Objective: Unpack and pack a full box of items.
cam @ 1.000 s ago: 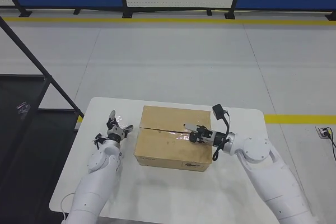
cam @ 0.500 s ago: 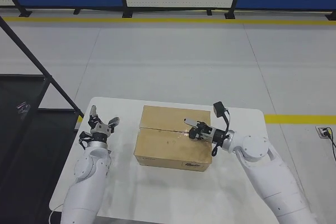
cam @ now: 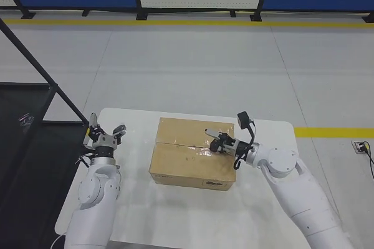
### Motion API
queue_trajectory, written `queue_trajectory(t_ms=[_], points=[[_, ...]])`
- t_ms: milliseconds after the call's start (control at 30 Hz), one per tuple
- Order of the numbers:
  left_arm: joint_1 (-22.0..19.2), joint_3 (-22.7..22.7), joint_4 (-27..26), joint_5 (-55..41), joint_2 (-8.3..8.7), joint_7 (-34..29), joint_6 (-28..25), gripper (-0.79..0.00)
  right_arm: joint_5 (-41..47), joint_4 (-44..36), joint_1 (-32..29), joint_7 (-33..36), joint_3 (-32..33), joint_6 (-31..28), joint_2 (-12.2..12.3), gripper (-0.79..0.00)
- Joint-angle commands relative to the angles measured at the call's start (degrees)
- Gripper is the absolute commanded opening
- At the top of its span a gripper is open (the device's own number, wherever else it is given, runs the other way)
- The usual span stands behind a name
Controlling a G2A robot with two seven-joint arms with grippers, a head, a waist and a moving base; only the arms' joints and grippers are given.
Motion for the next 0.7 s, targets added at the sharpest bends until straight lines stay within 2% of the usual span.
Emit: queue_trajectory(t_ms=[0,300,667], points=[[0.5,0.2,-1.4,1.1,-0.06,0.9,-0.5,0.000,0.0,-0.1,0.0,-0.2,0.0,0.1,0.0,0.000],[0.9,1.6,-5.8,5.4,-0.44,4.5,-2.4,0.000,-0.3,0.0,-0.1,-0.7,0.0,0.7,-0.1,0.000],[0.1,2.9,-9.7,9.6,-0.73,6.6,-1.4,0.000,-0.2,-1.4,-1.3,-1.2,1.0,0.7,0.1,0.000]])
